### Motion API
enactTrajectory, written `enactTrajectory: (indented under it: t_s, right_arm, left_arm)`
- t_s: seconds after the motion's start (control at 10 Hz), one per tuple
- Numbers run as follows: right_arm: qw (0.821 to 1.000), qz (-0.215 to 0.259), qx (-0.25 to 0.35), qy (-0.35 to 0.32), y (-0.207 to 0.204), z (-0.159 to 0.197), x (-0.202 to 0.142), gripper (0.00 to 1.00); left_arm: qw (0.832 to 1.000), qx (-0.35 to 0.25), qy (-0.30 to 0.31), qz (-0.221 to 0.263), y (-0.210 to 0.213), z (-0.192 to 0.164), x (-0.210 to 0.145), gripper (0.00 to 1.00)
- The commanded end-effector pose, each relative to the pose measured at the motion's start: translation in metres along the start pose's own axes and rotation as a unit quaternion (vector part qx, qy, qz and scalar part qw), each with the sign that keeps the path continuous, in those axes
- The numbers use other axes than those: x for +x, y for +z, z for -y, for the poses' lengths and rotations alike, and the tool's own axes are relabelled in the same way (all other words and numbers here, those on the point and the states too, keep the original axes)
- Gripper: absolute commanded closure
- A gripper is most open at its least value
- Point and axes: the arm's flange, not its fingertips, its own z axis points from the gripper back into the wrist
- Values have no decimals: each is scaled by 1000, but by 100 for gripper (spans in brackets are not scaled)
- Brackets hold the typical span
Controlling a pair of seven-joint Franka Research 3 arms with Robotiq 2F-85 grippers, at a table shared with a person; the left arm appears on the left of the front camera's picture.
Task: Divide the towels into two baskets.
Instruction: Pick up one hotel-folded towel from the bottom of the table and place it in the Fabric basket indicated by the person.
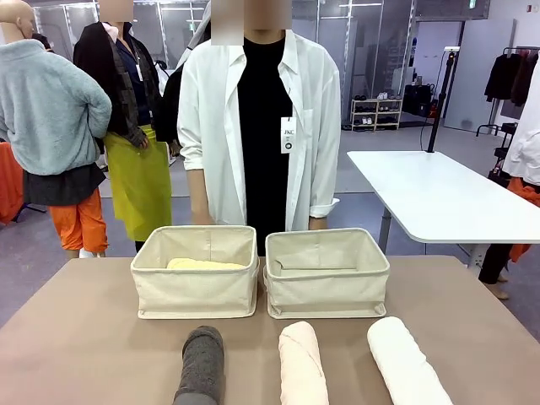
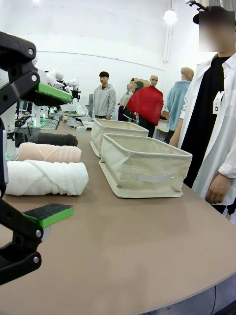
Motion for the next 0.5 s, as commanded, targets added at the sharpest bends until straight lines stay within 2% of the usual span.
enactTrajectory:
  t_s: [0.0,0.1,0.2,0.3,0.4]
  right_arm:
    - [1000,1,5,2,1,-1,0,0]
    - [1000,1,5,2,1,-1,0,0]
    - [1000,1,5,2,1,-1,0,0]
    - [1000,1,5,2,1,-1,0,0]
    - [1000,1,5,2,1,-1,0,0]
  left_arm:
    - [1000,-4,31,3,11,-9,4,0]
    - [999,3,47,-6,17,-21,7,0]
    - [999,26,35,-5,13,-38,23,0]
    - [1000,6,28,7,11,-15,-8,0]
    - [1000,6,28,7,11,-15,-8,0]
